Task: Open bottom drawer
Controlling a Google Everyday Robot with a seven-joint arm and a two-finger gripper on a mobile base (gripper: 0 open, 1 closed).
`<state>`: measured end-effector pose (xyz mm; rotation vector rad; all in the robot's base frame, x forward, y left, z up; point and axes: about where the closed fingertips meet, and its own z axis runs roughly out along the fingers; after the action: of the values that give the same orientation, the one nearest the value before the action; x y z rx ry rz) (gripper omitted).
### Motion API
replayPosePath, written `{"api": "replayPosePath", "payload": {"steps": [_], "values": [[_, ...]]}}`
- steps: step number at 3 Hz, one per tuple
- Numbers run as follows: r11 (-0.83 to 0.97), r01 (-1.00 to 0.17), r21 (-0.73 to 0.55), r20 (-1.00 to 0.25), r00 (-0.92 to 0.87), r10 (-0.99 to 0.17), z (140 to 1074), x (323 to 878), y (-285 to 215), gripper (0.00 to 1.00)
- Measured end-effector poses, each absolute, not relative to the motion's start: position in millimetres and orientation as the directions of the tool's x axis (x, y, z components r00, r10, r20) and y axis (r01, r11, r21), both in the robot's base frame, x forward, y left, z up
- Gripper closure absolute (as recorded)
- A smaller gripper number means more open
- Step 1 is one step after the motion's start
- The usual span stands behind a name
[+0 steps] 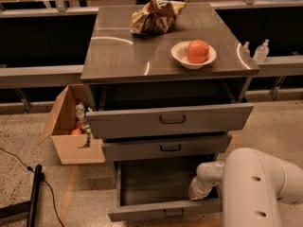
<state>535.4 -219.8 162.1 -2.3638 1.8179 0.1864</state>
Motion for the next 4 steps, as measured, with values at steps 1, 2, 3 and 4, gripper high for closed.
{"api": "replayPosePath", "payload": {"steps": [1, 2, 3, 4], "values": [[-0.251, -0.967, 0.041, -0.195, 0.238, -0.951, 161, 509, -223, 1.0], [-0.239, -0.963, 0.128, -0.201, 0.211, -0.957, 161, 477, -226, 1.0], [-0.227, -0.951, 0.209, -0.206, 0.185, -0.961, 163, 445, -228, 1.0], [-0.211, -0.94, 0.267, -0.203, 0.159, -0.966, 169, 418, -229, 1.0]]}}
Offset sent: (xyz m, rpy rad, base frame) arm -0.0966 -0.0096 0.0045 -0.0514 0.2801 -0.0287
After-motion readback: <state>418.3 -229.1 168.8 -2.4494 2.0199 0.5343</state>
